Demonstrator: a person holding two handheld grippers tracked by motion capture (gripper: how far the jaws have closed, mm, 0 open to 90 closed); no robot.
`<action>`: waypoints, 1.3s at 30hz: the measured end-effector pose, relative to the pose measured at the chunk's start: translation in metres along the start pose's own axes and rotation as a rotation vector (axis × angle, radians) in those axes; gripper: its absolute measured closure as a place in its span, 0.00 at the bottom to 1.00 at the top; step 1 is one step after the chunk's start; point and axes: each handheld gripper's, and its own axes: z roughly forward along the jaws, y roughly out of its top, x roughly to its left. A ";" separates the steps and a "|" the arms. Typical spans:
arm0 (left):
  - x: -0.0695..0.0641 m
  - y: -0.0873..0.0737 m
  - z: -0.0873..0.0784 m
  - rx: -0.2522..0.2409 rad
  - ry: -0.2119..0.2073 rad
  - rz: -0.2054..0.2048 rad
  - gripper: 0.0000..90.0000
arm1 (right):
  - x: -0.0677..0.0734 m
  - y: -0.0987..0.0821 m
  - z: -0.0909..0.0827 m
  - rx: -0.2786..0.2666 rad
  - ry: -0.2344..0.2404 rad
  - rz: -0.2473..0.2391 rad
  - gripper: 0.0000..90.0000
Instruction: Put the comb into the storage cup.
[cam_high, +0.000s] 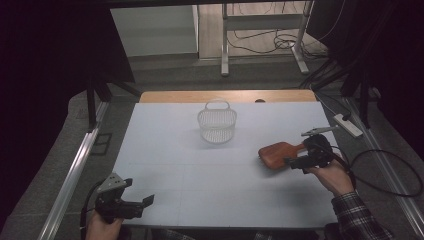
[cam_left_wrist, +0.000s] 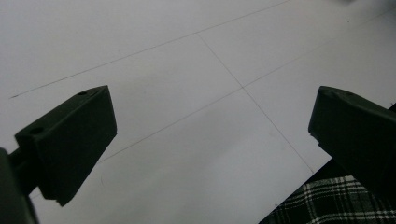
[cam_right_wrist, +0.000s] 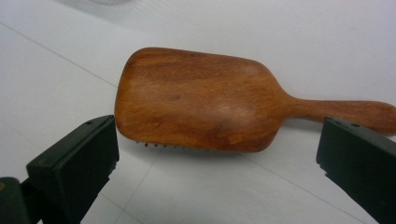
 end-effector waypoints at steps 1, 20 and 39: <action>0.000 0.000 0.000 0.000 0.000 0.000 0.01 | -0.001 0.001 0.001 0.001 0.000 0.004 0.00; 0.001 0.001 0.000 0.002 -0.006 0.003 0.01 | -0.011 0.026 0.021 0.034 -0.023 0.025 0.00; 0.001 0.001 0.001 0.000 -0.014 0.004 0.01 | -0.021 0.049 0.046 0.087 -0.061 0.012 0.00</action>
